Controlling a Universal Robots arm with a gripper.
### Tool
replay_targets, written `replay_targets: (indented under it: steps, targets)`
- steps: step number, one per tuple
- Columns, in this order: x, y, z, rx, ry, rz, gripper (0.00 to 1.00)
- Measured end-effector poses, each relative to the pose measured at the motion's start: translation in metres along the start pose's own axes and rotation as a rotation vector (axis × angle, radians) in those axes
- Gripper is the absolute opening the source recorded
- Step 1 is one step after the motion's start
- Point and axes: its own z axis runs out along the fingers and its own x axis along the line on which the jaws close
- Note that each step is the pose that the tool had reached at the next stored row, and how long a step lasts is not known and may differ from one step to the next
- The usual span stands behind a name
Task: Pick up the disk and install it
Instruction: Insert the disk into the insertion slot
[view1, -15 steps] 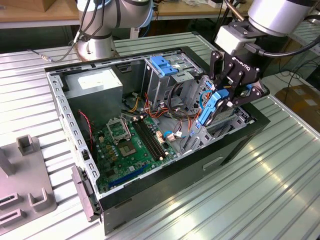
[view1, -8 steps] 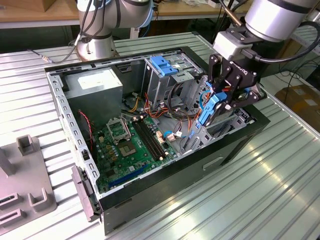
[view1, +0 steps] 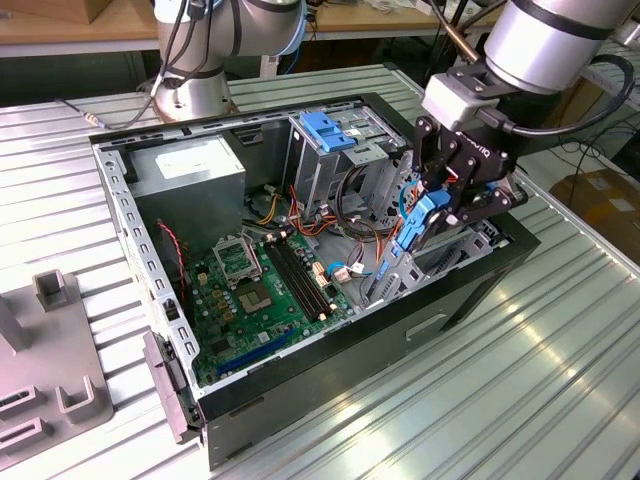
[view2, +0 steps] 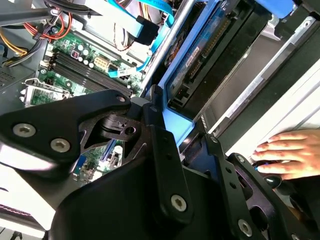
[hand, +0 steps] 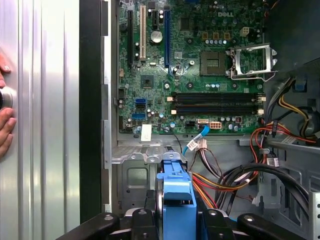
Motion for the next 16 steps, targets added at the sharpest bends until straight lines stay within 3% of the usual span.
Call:
replay_targets:
  steps: [13,16]
  targets:
    - [0.0002,-0.0001,0.0175,0.0000,0.0000,0.000,0.37]
    - [0.0002,-0.0001,0.0175,0.0000,0.0002,0.000,0.37]
